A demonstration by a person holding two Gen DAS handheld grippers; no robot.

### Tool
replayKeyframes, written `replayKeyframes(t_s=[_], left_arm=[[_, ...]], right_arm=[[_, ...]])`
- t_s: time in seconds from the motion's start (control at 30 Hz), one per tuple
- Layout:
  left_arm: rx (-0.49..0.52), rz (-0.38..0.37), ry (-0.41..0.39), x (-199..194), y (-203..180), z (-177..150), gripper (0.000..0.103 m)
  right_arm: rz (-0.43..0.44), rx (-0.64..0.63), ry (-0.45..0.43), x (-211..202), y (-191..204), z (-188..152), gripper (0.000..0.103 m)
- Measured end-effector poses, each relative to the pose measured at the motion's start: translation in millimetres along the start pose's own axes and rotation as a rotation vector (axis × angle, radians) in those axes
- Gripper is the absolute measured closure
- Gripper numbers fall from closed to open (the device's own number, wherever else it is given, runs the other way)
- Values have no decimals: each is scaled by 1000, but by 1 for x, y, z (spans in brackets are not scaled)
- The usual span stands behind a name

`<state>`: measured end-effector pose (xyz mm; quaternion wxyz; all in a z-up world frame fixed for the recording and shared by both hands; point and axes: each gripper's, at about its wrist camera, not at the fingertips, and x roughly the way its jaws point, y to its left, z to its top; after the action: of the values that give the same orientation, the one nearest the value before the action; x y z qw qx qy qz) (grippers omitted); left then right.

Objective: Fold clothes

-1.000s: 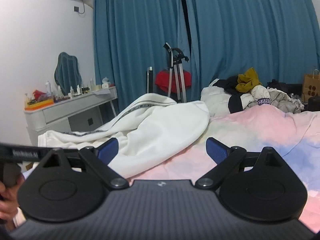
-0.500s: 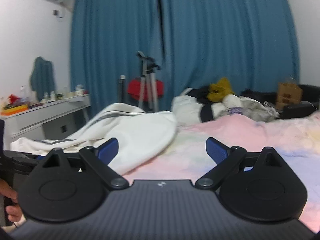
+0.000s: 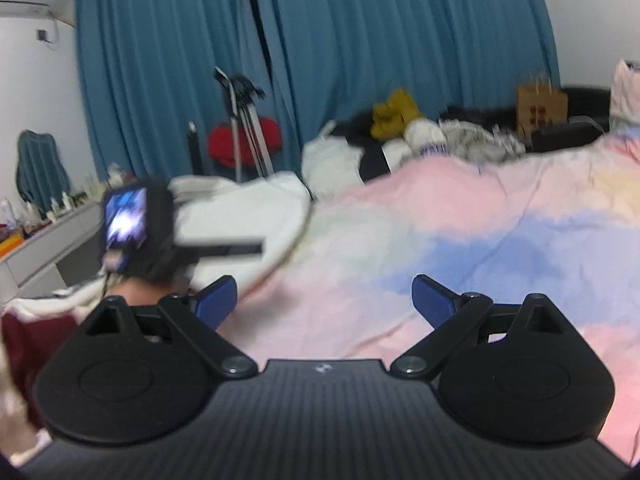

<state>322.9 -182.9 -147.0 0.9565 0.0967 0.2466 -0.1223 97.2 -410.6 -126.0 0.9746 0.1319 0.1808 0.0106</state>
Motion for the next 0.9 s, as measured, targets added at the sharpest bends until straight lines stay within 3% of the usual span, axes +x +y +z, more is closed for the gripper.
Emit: replayKeyframes(t_s=[0.17, 0.27, 0.3, 0.33, 0.4, 0.5, 0.67, 0.9], left_arm=[[89, 50, 59, 75, -29, 9, 28], [89, 88, 97, 108, -33, 3, 40], [75, 99, 93, 110, -32, 2, 60], [60, 110, 86, 111, -31, 0, 95], [33, 96, 83, 104, -26, 4, 99], [44, 38, 1, 66, -20, 15, 100], [41, -67, -132, -33, -9, 36, 101], [31, -240, -175, -181, 14, 18, 101]], right_arm=[[-10, 22, 66, 31, -6, -11, 7], [-10, 24, 99, 47, -8, -19, 7], [-10, 24, 109, 52, -9, -21, 7], [-14, 24, 121, 57, -9, -24, 7], [-18, 34, 139, 65, -10, -26, 7], [-8, 54, 139, 70, -11, -25, 7], [9, 106, 98, 62, -15, -20, 7], [120, 352, 43, 31, -41, -6, 8]])
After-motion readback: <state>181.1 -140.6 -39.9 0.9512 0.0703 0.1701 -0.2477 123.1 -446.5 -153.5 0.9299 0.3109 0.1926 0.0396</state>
